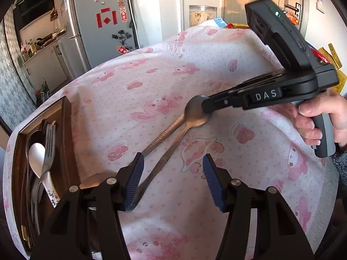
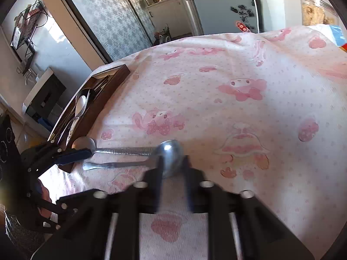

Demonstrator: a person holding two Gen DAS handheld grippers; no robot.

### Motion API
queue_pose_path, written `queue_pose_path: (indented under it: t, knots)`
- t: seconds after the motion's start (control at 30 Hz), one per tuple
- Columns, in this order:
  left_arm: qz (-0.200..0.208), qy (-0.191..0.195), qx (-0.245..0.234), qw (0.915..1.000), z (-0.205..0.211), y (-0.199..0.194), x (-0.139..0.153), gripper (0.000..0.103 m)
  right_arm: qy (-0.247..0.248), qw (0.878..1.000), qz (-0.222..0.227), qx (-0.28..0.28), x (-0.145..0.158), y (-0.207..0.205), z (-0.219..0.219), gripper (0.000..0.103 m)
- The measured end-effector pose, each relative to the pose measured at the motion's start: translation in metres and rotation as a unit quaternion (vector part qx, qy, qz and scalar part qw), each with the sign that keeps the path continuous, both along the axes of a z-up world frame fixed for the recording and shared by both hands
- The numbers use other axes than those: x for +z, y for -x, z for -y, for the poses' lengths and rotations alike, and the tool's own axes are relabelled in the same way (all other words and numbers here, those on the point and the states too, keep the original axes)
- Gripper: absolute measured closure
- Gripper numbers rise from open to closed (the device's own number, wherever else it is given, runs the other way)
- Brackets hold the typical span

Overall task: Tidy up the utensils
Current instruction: 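Grasp another silver spoon by its handle with the left tool, then drop the silver spoon into the tray with the left tool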

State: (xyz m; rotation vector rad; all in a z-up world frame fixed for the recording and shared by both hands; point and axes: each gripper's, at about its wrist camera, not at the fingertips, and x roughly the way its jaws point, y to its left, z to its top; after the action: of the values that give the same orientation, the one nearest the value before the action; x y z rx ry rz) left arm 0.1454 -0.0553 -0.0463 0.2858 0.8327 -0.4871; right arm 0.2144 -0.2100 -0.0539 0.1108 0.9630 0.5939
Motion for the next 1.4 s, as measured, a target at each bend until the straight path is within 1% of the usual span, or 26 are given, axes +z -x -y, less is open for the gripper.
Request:
queue_pose_path:
  t: [0.17,0.23,0.3,0.37,0.4,0.63,0.8,1.03,1.23,1.3,1.4]
  knots:
    - [-0.002,-0.004,-0.004,1.0,0.004,-0.006,-0.004,0.044,-0.014,0.999,0.039,0.007,0.025,0.011,0.008,0.098]
    - [-0.001,-0.002,-0.003,1.0,0.005,-0.008,-0.002,0.05,-0.011,0.999,0.049,0.01,0.034,0.014,0.01,0.099]
    - [0.001,0.0,-0.003,1.0,0.005,-0.01,0.0,0.053,-0.011,0.998,0.055,0.012,0.04,0.016,0.011,0.099]
    - [0.001,-0.001,-0.004,1.0,0.007,-0.012,0.0,0.067,-0.015,0.998,0.062,0.014,0.048,0.02,0.012,0.1]
    - [0.0,-0.004,-0.003,1.0,0.008,-0.013,0.0,0.086,-0.017,0.998,0.066,0.014,0.052,0.022,0.013,0.101]
    - [0.018,-0.001,-0.013,0.9998,0.012,-0.007,0.016,0.089,-0.02,0.995,0.092,0.015,0.079,0.028,0.01,0.102]
    - [0.03,0.003,-0.003,0.9995,-0.006,-0.001,0.032,0.09,-0.022,0.994,0.106,0.034,0.098,0.027,-0.015,0.102]
    - [0.044,0.008,0.041,0.9981,-0.063,0.009,0.048,0.09,-0.023,0.99,0.119,0.076,0.112,0.022,-0.076,0.102]
    - [0.045,0.004,0.085,0.9954,-0.116,0.013,0.051,0.089,-0.03,0.987,0.113,0.113,0.11,0.011,-0.132,0.102]
    - [0.045,0.004,0.102,0.9938,-0.135,0.013,0.051,0.089,-0.043,0.985,0.11,0.126,0.109,0.005,-0.151,0.102]
    - [0.039,0.007,0.128,0.991,-0.161,0.01,0.05,0.094,-0.047,0.985,0.1,0.133,0.102,-0.005,-0.172,0.102]
